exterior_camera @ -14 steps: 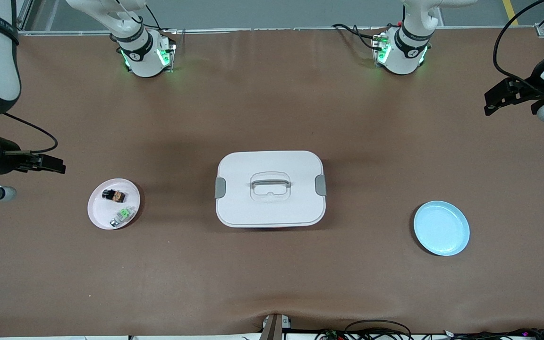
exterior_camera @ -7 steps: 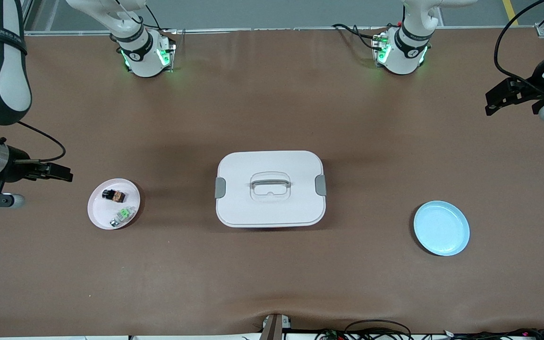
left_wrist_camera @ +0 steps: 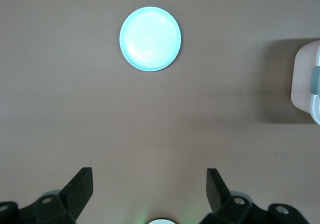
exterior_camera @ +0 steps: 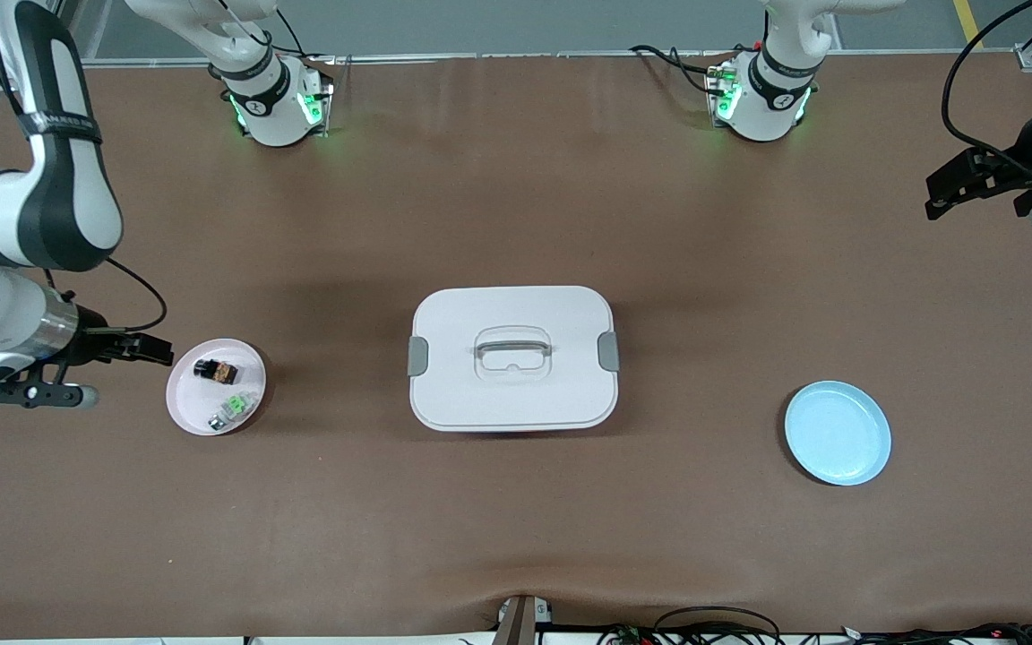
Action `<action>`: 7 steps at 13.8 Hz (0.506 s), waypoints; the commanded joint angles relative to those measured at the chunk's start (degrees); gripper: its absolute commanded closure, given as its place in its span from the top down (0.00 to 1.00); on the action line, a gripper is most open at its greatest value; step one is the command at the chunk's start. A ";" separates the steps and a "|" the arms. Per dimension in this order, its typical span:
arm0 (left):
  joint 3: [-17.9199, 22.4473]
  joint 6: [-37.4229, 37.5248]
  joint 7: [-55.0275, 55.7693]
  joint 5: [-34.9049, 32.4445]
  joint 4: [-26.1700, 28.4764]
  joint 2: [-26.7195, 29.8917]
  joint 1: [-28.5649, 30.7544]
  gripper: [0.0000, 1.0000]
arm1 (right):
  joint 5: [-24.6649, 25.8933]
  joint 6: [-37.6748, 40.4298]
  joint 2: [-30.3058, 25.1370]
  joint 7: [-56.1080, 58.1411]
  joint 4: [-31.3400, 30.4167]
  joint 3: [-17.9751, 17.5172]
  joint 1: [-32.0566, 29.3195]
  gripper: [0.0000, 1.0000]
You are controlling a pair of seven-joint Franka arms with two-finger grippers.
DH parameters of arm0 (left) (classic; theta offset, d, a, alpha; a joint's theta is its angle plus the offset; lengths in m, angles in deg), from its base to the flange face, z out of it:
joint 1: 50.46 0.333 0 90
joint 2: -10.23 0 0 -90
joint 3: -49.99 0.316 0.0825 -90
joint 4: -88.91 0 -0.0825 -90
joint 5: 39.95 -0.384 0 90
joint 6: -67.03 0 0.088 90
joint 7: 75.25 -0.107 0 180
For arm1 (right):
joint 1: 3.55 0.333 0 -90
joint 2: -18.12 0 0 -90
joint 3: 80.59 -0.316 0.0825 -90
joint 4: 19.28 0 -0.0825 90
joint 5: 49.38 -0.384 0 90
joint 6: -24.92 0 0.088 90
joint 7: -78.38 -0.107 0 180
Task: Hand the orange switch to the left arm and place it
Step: 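Move the right gripper over the black-orange switch on the pink plate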
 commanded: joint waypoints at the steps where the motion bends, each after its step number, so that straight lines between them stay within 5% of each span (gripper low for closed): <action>1: 0.00 0.75 0.42 0.61 -0.99 -0.19 0.44 1.00 | -0.79 -7.55 0.70 -0.85 -6.24 -0.15 -1.46 1.00; 7: -0.09 0.75 0.24 0.70 -0.91 -0.19 1.14 1.00 | -0.79 -17.24 5.89 -5.50 -11.62 -0.15 -1.38 1.00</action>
